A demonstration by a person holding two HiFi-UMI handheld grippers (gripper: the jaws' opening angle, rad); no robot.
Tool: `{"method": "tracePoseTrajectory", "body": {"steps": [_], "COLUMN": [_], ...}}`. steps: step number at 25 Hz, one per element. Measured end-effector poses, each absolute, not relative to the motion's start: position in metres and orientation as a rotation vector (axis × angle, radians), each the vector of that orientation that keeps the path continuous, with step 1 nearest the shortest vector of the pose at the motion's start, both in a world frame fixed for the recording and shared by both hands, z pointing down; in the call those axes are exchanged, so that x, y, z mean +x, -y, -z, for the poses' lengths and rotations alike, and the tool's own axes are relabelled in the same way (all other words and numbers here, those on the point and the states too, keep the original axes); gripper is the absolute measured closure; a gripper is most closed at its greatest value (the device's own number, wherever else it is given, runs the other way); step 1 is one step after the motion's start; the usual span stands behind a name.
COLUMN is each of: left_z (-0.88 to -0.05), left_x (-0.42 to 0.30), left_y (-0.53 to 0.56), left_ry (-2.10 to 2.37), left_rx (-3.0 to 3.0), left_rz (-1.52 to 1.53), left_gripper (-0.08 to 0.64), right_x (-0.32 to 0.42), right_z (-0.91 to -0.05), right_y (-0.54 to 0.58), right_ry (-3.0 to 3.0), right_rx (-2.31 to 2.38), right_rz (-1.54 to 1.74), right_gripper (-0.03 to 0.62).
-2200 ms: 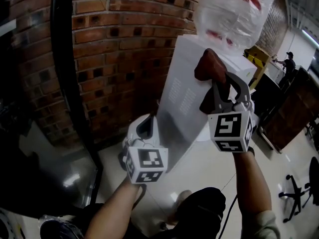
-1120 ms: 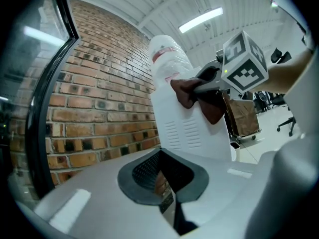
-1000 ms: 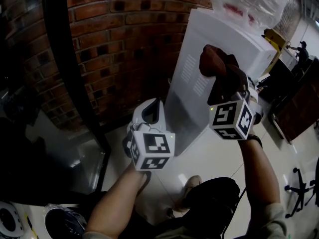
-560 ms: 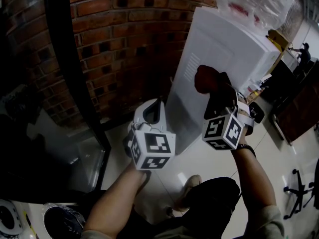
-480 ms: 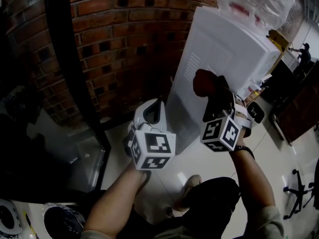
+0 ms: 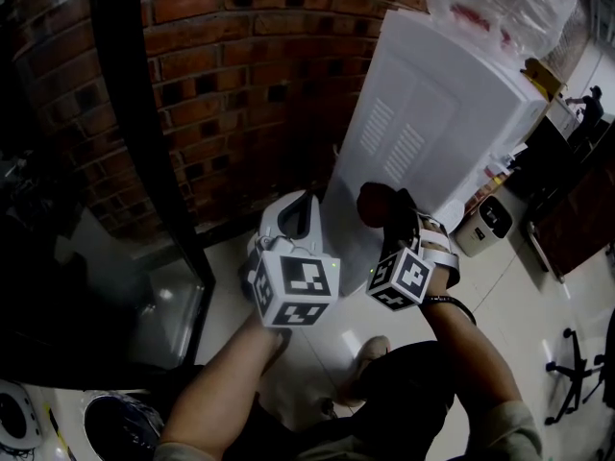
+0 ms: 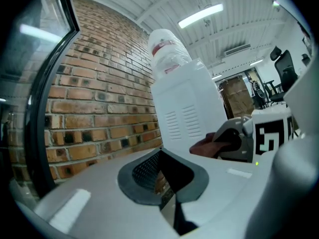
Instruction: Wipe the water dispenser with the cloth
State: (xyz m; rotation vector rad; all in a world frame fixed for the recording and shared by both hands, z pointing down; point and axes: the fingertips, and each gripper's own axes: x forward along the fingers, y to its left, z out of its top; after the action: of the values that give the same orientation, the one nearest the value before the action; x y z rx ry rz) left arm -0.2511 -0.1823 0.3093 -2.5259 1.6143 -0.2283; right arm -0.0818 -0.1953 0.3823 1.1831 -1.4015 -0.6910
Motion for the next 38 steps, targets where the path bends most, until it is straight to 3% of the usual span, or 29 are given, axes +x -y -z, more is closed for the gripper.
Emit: {"method": "tracePoseTrajectory", "body": {"steps": [30, 38], "left_z": [-0.378, -0.395], "left_x": [-0.264, -0.255], "left_y": [0.198, 0.202], "left_ry": [-1.64, -1.621], "left_rx": [-2.632, -2.646], "left_rz": [0.407, 0.452], "left_gripper": [0.56, 0.56], "right_x": [-0.074, -0.074], "right_z": [-0.709, -0.751], "right_y": [0.17, 0.172], "right_ry": [1.155, 1.154], "right_rx": [0.586, 0.552], "right_rz": [0.354, 0.344], "right_gripper": [0.486, 0.486]}}
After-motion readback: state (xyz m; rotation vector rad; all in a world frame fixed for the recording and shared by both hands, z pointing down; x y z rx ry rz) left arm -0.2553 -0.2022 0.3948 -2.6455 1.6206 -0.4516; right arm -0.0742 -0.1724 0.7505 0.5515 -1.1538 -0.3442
